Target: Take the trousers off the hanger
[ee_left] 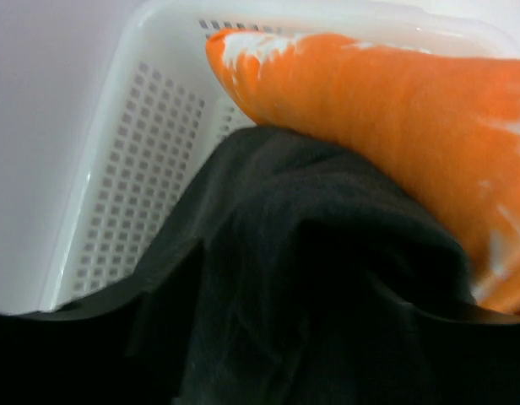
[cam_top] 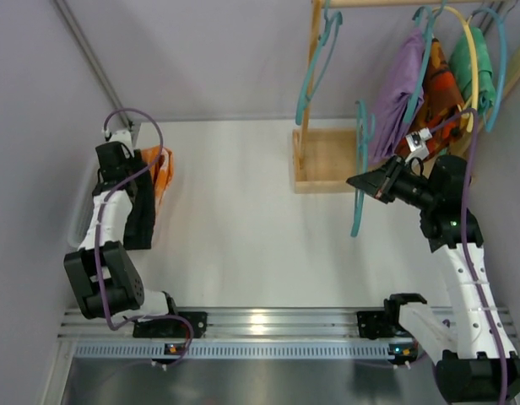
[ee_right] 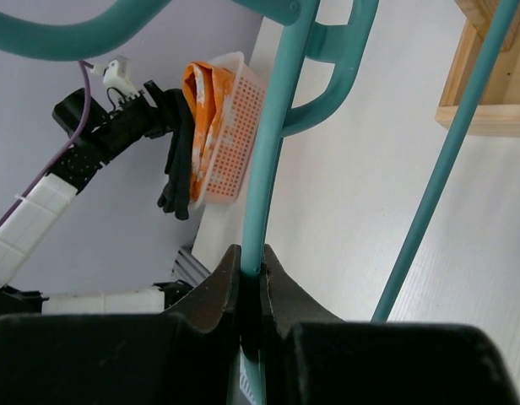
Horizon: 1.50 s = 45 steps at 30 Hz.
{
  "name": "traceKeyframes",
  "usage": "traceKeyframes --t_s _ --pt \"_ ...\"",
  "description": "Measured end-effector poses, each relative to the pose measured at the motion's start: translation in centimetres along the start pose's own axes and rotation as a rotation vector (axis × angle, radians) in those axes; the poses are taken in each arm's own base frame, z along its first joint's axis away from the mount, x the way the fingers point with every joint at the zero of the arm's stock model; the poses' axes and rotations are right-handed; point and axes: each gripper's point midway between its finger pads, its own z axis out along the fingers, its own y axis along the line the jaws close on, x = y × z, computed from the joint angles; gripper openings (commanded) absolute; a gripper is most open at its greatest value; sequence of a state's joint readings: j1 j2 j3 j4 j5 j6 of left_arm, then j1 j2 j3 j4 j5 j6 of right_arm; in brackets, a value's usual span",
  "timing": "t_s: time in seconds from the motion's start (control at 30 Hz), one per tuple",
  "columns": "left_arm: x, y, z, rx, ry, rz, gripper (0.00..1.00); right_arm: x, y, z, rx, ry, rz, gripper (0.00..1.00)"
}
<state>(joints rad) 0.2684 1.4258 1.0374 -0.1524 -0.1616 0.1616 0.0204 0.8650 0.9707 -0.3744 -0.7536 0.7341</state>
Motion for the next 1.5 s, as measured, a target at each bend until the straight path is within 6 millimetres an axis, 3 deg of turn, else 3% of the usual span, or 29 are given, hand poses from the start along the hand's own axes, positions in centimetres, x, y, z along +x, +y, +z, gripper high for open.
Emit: traceKeyframes --t_s 0.13,0.27,0.43,0.53,0.7,0.83,0.97,1.07,1.17,1.3,1.5 --pt "-1.7 -0.5 -3.0 0.073 0.01 -0.002 0.76 -0.1 0.3 -0.2 0.0 -0.001 -0.016 0.0" --pt "-7.1 -0.2 -7.7 0.133 -0.098 -0.012 0.82 -0.3 0.9 -0.6 -0.004 -0.008 -0.033 0.0" --pt "-13.7 0.6 -15.5 0.184 -0.315 -0.014 0.95 -0.2 2.0 -1.6 -0.022 -0.029 -0.059 0.0" --pt "-15.3 -0.1 -20.1 0.257 -0.423 0.002 0.96 -0.1 3.0 -2.4 -0.036 -0.041 -0.074 0.0" --pt "-16.1 -2.4 -25.7 0.426 -0.547 0.045 0.98 -1.1 5.3 -3.4 -0.071 -0.079 -0.08 0.0" --pt "-16.1 -4.4 -28.5 0.565 -0.6 0.077 0.99 -3.5 7.6 -3.4 -0.11 -0.119 -0.071 0.0" --pt "-15.9 -6.5 -31.0 0.718 -0.622 0.106 0.98 -7.6 10.6 -2.8 -0.161 -0.182 -0.067 0.0" --pt "-16.2 -7.5 -32.6 0.807 -0.639 0.119 0.98 -10.8 11.7 -1.7 -0.179 -0.221 -0.05 0.0" --pt "-16.6 -7.9 -33.9 0.856 -0.661 0.132 0.98 -13.1 11.8 0.0 -0.18 -0.229 -0.022 0.0" --pt "-17.2 -8.2 -35.0 0.892 -0.682 0.147 0.98 -15.6 10.5 2.9 -0.158 -0.222 0.033 0.0" --pt "-17.3 -8.3 -35.3 0.906 -0.684 0.145 0.97 -19.4 9.2 6.6 -0.106 -0.229 0.062 0.0"
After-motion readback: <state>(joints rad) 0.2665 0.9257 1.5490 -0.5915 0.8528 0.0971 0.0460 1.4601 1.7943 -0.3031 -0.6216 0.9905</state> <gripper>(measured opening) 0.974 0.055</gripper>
